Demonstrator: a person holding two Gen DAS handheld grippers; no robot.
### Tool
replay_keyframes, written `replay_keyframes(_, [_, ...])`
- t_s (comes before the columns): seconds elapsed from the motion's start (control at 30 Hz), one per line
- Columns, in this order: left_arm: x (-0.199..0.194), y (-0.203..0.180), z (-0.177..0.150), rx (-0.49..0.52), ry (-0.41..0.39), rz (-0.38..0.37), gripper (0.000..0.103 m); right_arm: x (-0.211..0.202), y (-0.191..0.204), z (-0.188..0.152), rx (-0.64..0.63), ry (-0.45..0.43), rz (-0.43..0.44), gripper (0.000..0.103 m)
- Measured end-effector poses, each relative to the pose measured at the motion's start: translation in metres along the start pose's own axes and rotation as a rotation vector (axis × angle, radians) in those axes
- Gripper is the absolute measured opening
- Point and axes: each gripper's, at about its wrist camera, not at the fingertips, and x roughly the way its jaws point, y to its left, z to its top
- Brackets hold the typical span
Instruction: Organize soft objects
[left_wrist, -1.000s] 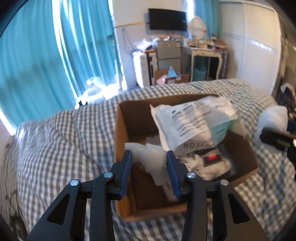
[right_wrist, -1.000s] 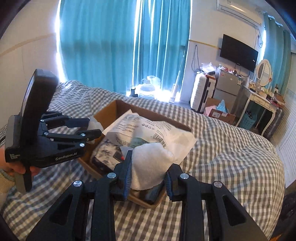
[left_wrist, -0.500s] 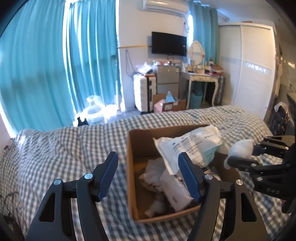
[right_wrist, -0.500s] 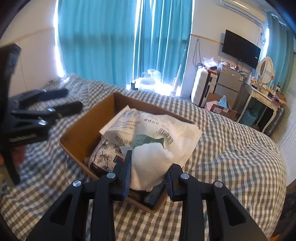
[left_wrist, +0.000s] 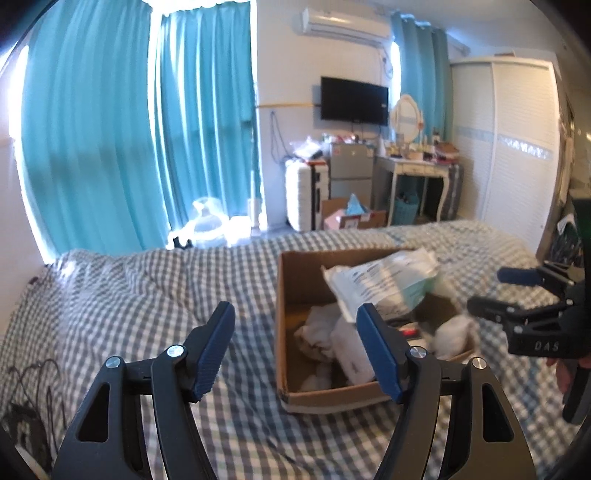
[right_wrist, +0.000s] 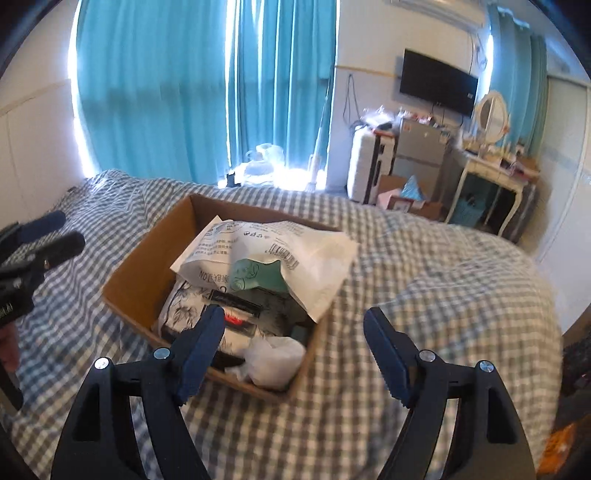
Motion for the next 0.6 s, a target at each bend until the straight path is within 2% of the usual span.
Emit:
replay_keyframes(0.13, [-0.048, -0.010, 0.024, -0.006, -0.084, 0.026, 0.069, -0.056, 0.002, 0.003, -0.021, -0.068, -0.031, 0.077])
replay_keyframes(0.27, [-0.125, -0.030, 0.050, 0.023, -0.223, 0.064, 0.069, -0.126, 0.007, 0.008, -0.019, -0.167, -0.028, 0.081])
replay_keyframes(0.37, [-0.180, -0.044, 0.055, 0.043, -0.321, 0.052, 0.070, -0.185, 0.011, 0.009, -0.012, -0.253, -0.038, 0.085])
replay_keyframes(0.4, [-0.197, -0.048, 0.056, 0.046, -0.346, 0.048, 0.071, -0.202, 0.014, 0.009, -0.010, -0.274, -0.040, 0.086])
replay_keyframes(0.43, [-0.217, -0.051, 0.054, 0.043, -0.376, 0.041, 0.080, -0.222, 0.016, 0.008, -0.007, -0.297, -0.044, 0.087])
replay_keyframes(0.47, [-0.228, -0.053, 0.052, 0.038, -0.390, 0.036, 0.083, -0.236, 0.018, 0.007, -0.005, -0.307, -0.050, 0.089])
replay_keyframes(0.6, [-0.257, -0.059, 0.042, 0.043, -0.394, 0.057, 0.084, -0.287, 0.029, -0.003, 0.015, -0.362, -0.063, 0.103])
